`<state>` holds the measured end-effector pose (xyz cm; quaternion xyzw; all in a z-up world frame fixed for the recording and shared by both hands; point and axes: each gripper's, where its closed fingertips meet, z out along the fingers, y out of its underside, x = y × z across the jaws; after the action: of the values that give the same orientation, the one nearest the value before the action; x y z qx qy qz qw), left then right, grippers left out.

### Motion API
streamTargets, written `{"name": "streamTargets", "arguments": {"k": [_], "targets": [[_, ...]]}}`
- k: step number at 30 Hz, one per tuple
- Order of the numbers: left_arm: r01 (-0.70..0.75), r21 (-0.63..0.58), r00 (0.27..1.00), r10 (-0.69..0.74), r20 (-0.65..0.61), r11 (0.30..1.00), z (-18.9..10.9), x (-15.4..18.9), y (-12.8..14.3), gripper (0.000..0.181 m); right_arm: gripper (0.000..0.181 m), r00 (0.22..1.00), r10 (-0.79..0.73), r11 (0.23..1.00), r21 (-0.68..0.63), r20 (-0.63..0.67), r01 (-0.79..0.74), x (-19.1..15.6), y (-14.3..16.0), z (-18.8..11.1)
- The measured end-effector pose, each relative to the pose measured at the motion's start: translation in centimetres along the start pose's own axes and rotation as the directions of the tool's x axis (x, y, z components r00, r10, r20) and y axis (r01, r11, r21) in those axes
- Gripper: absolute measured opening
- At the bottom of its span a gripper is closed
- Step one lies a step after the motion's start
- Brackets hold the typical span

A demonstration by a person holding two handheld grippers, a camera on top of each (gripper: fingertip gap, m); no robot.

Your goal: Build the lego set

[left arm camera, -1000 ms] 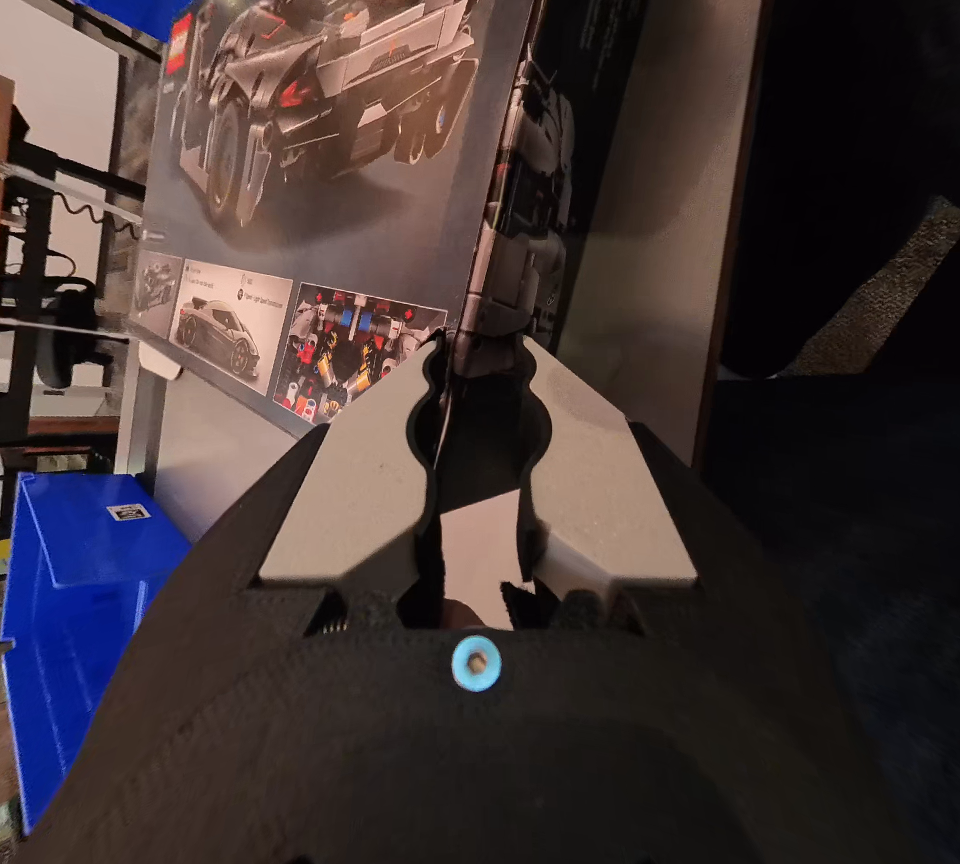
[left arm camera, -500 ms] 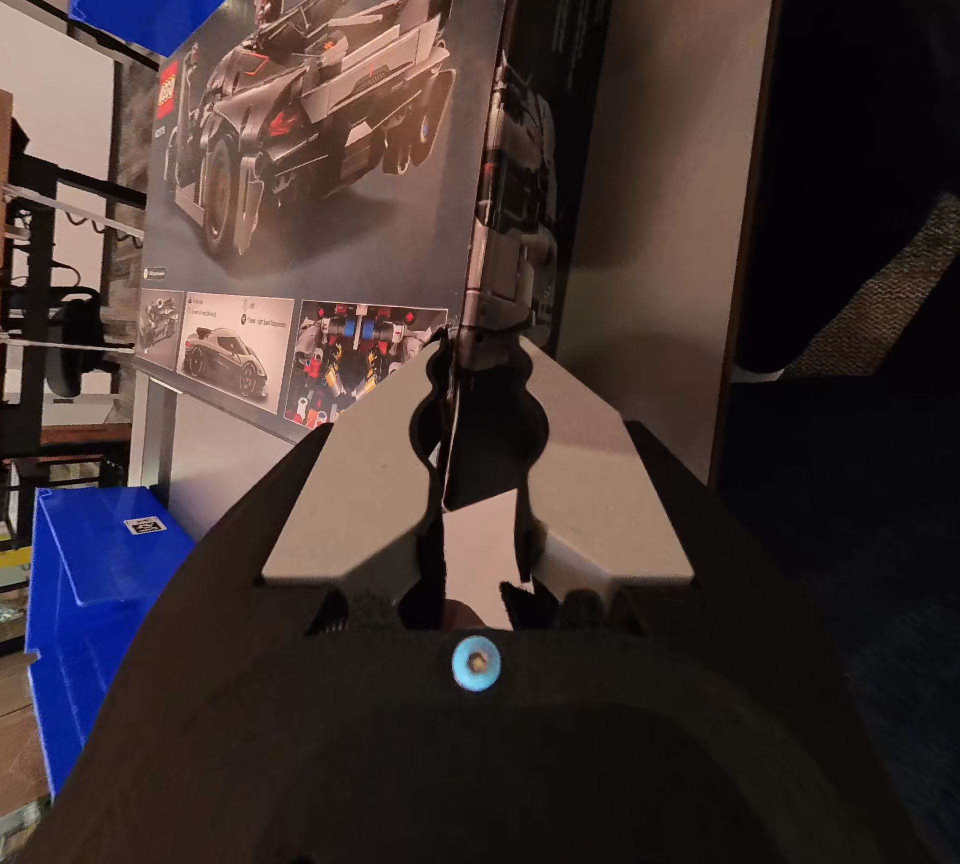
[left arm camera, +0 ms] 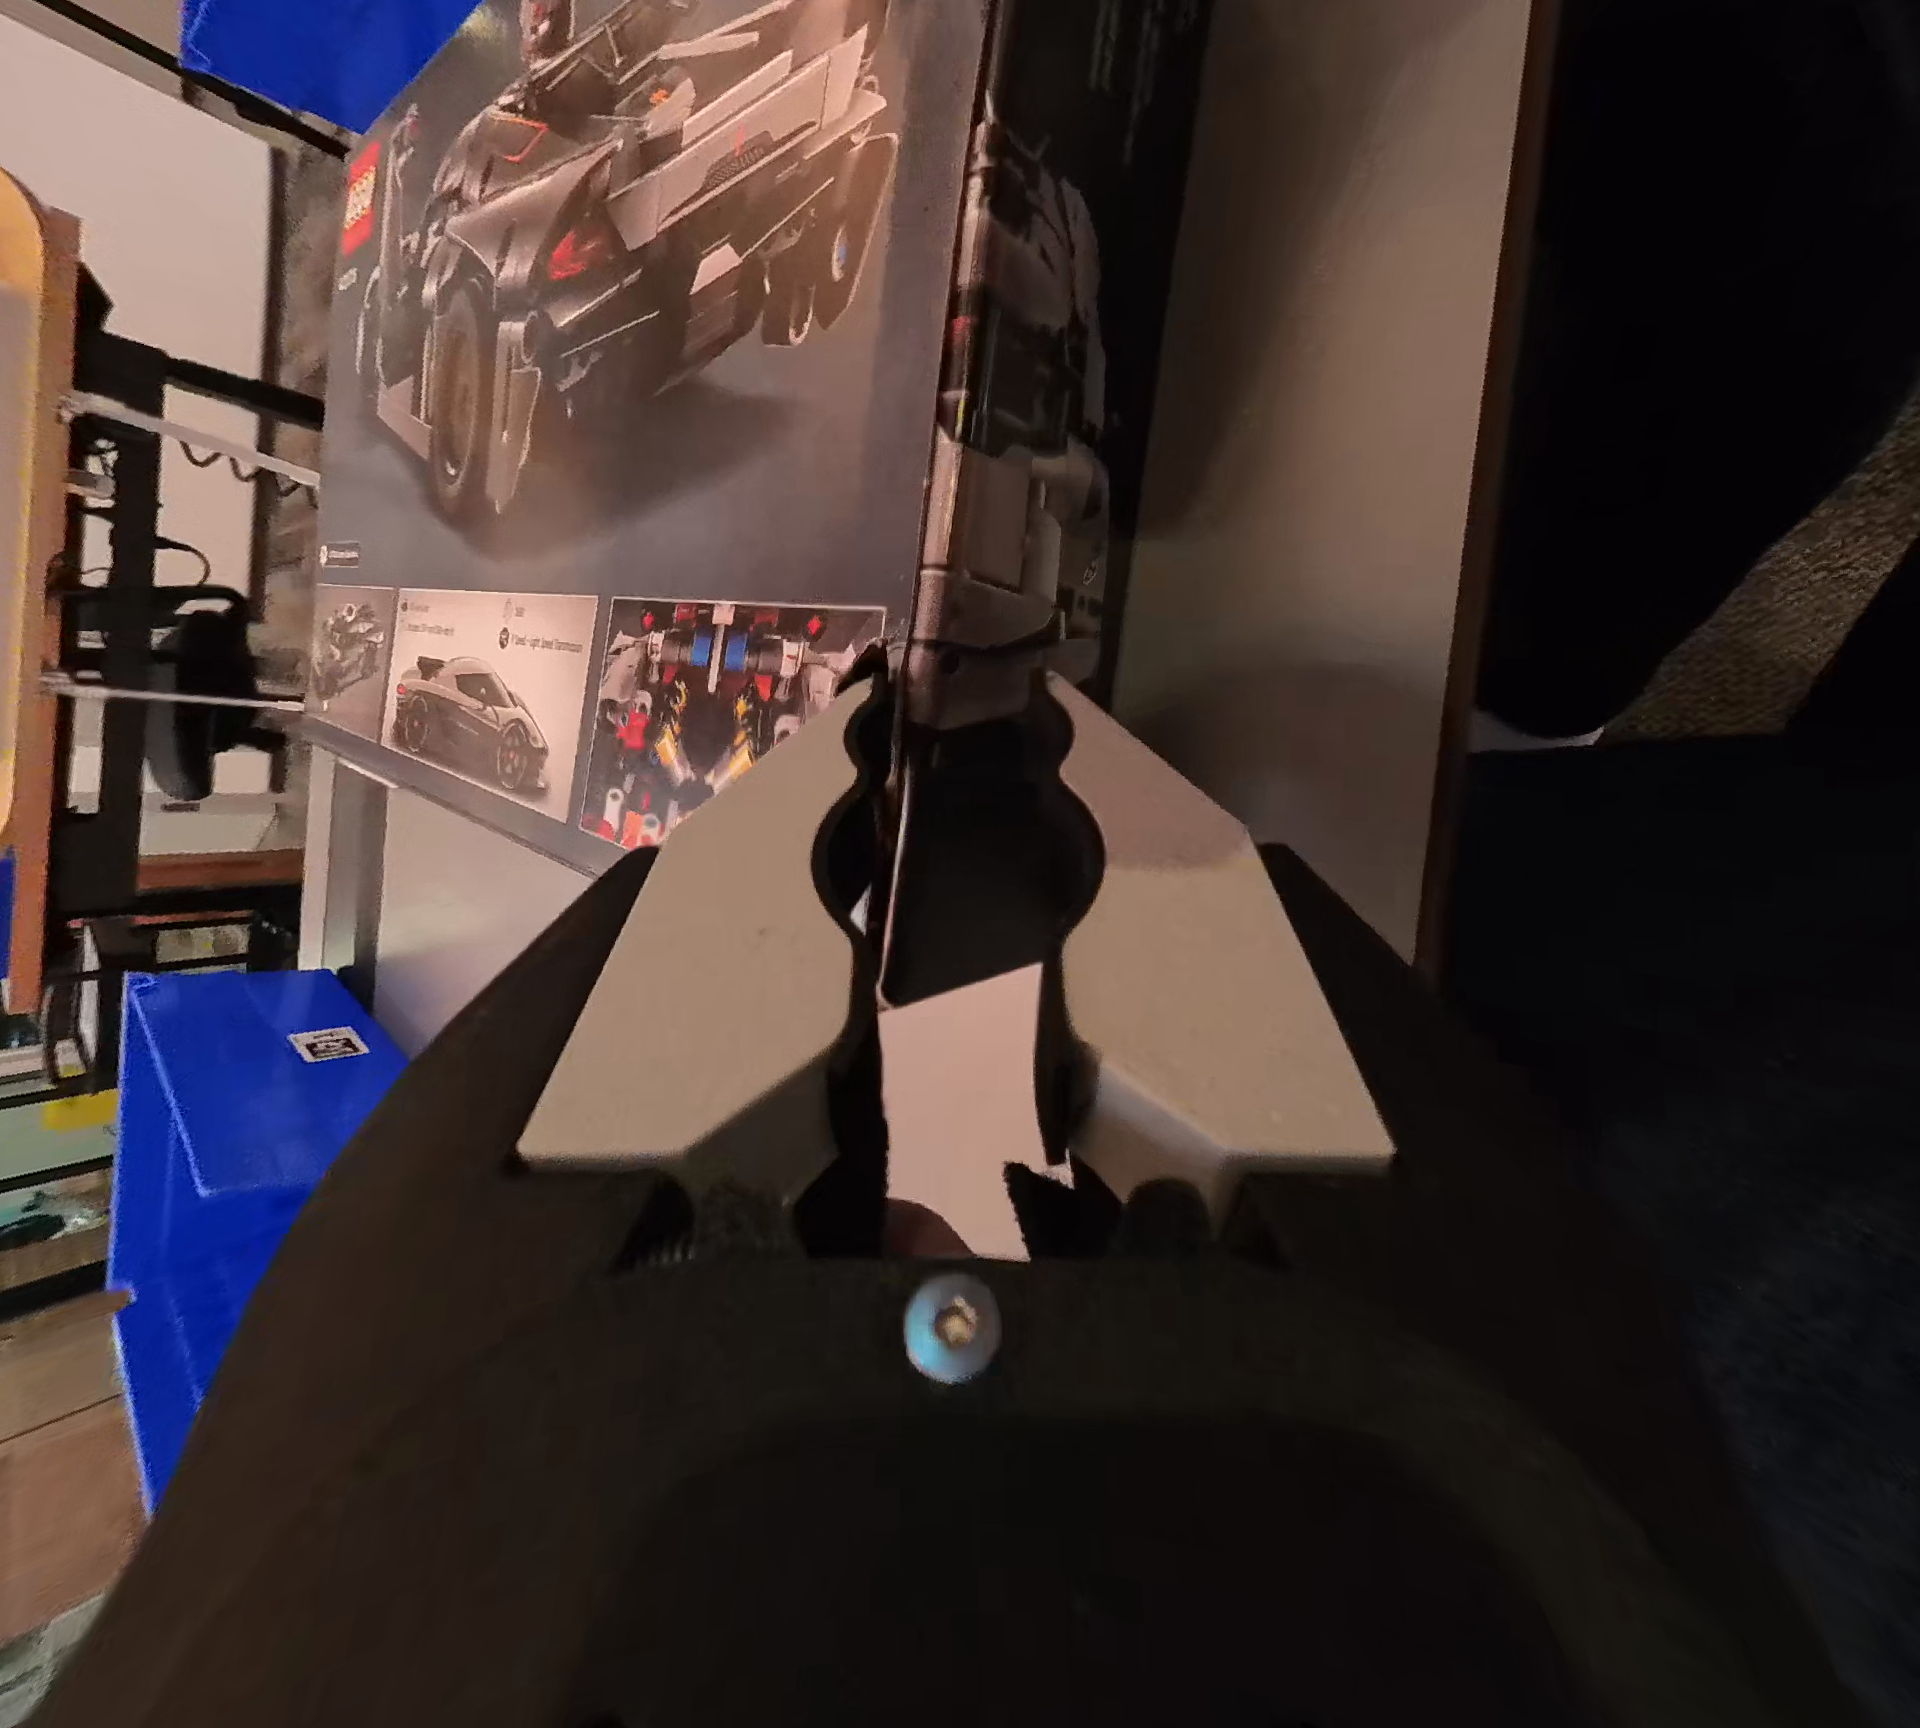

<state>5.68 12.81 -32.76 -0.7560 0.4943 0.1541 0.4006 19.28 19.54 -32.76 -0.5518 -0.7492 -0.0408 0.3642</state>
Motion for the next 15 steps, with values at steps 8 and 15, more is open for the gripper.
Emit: {"name": "streamTargets", "arguments": {"k": [8, 15], "targets": [[-0.017, -0.03, 0.999, 0.015, -0.044, 0.999, -0.04, -0.18, 0.01, 0.019, 0.019, 0.998, -0.062, 0.998, 0.0, -0.02, 0.063, 0.22, -0.2, 0.37], [-0.005, -0.056, 0.999, 0.003, -0.043, 0.998, -0.65, -0.41, 0.2, 0.017, 0.026, 0.994, -0.101, 0.995, 0.011, -0.046, 0.102, 0.0, -0.11, 0.11]]}}
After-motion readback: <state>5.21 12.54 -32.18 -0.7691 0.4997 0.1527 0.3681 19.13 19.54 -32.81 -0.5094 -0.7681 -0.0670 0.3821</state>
